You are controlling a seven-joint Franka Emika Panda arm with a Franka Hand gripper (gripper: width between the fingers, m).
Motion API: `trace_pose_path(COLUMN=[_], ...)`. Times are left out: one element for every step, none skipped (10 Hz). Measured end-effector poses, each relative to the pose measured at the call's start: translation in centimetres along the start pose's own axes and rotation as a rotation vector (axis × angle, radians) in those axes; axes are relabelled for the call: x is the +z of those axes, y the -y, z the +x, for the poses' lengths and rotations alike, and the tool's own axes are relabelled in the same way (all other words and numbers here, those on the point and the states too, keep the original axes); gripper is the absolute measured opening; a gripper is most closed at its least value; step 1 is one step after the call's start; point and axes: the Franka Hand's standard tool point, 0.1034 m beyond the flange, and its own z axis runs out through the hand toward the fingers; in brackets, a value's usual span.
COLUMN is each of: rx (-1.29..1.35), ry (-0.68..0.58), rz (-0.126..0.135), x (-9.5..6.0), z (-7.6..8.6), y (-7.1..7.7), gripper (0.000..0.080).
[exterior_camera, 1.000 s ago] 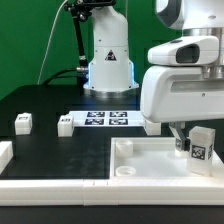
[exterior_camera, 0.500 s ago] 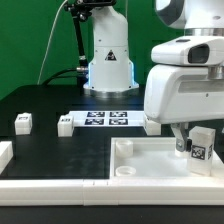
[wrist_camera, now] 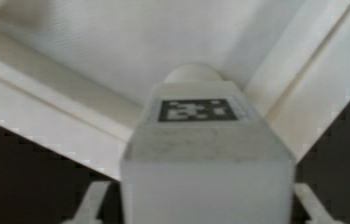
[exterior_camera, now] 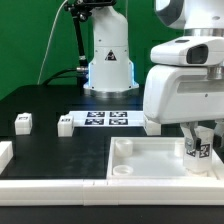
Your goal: Assemble one leg
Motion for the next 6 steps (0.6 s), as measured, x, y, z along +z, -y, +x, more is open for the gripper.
trace_pose_path(rx=[0.010,0.109,0.209,0.279,0.427,0.539], ry=[0.000,0.000,0.000,0.000,0.001,0.001], rz=[0.001,0.004,0.005,0.002,-0.001,-0.004], x=[0.00,0.01,0.03,0.05,0.10,0.14], z=[0.00,0.00,-0.01,-0.05,-0.09,-0.11], y=[0.00,0.06,0.04,-0.27,-0.42,-0.55], gripper=[0.0288,0.0288,0.0288,0.0288,0.0288,0.0288])
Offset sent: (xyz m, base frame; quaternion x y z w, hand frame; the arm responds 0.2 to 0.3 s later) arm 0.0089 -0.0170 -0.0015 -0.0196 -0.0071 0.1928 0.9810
